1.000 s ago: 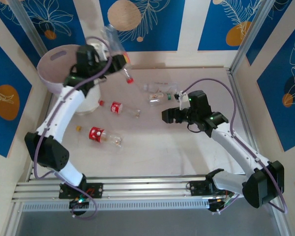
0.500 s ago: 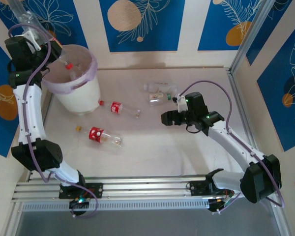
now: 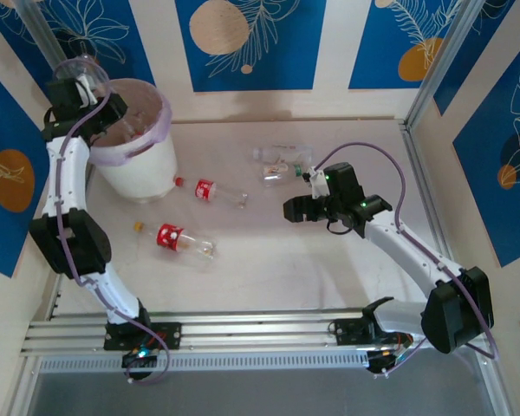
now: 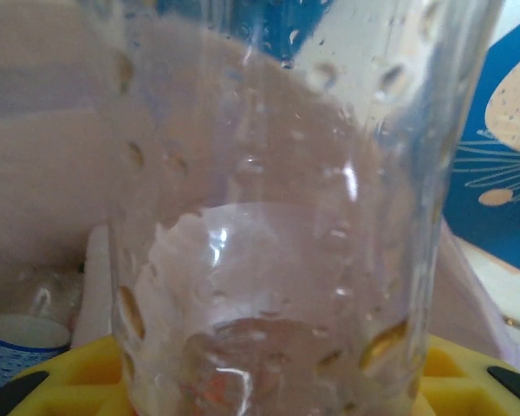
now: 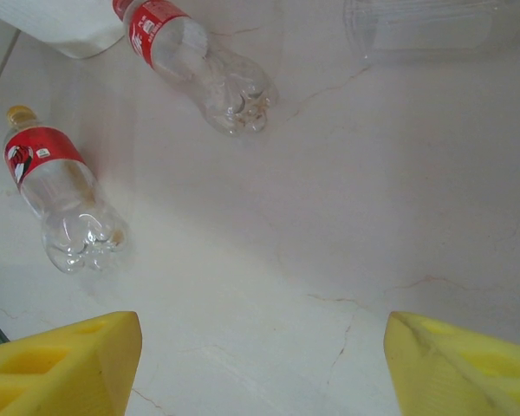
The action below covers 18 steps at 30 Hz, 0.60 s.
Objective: Put the plastic bottles in the bin
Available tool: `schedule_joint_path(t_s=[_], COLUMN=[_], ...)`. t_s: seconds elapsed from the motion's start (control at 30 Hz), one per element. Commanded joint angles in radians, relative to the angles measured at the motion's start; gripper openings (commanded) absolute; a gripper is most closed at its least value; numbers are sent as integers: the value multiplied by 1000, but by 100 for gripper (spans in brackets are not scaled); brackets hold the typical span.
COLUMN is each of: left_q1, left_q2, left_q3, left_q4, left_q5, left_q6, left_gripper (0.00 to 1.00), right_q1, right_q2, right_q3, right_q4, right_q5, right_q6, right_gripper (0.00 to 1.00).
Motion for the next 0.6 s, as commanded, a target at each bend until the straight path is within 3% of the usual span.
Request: schedule_joint_path(t_s=[0.0, 0.3, 0.47, 0.57], left_q1=[-18, -24, -24, -22], left_q2=[6, 13, 29, 31], left_q3=[-35, -173, -186, -185], left_q4=[32, 80, 72, 72], left_q5=[34, 41, 42, 47], left_q6=[-4, -4, 8, 15], left_gripper=[0, 2, 18, 43], right_q1=[1, 1, 1, 2], right_q2=[4, 17, 21, 24], right_q3=[11, 0, -3, -7], right_q4=[-16, -5, 3, 5], right_q5=[-3, -1, 0, -3], right_q6=[-16, -17, -15, -12], right_gripper=[75, 75, 75, 75])
